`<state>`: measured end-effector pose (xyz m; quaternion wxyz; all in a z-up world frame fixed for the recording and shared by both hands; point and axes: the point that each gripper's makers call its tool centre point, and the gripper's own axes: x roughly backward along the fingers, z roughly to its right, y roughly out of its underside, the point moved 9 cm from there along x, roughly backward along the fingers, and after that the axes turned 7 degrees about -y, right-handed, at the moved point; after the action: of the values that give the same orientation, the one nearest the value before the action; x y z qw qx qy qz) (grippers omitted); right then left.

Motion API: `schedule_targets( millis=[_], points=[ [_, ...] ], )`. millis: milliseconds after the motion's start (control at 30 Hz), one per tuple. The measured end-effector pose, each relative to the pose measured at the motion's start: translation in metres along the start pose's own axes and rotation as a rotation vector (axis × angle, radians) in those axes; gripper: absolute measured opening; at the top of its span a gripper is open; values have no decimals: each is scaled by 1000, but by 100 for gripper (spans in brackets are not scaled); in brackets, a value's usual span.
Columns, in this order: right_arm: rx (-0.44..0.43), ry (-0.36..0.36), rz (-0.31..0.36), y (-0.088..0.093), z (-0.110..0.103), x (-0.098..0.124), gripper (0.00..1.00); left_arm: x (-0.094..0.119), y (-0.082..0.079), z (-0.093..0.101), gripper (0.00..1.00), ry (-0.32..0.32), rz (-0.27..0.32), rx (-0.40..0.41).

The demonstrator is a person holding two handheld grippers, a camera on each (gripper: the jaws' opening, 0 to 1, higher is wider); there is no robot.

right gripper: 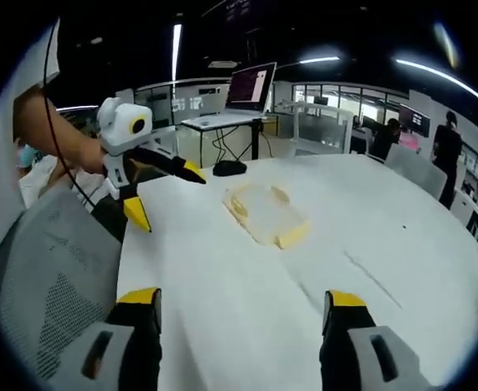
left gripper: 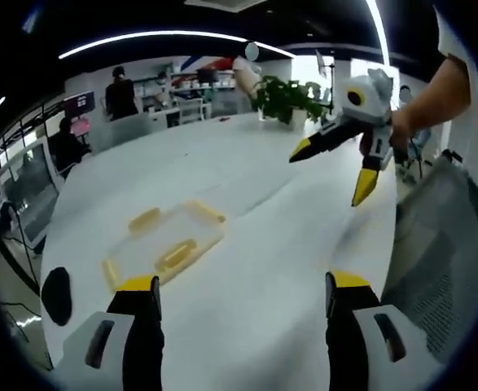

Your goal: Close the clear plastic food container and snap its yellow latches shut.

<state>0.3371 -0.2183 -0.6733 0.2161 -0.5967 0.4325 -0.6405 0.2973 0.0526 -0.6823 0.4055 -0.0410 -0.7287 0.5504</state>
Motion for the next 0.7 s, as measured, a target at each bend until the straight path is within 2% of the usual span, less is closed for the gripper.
schedule_targets(
  millis=[700],
  points=[
    [41,-55,-30,-15,21,-25,80,-7,5,-39,80,-9,-30,-46]
  ],
)
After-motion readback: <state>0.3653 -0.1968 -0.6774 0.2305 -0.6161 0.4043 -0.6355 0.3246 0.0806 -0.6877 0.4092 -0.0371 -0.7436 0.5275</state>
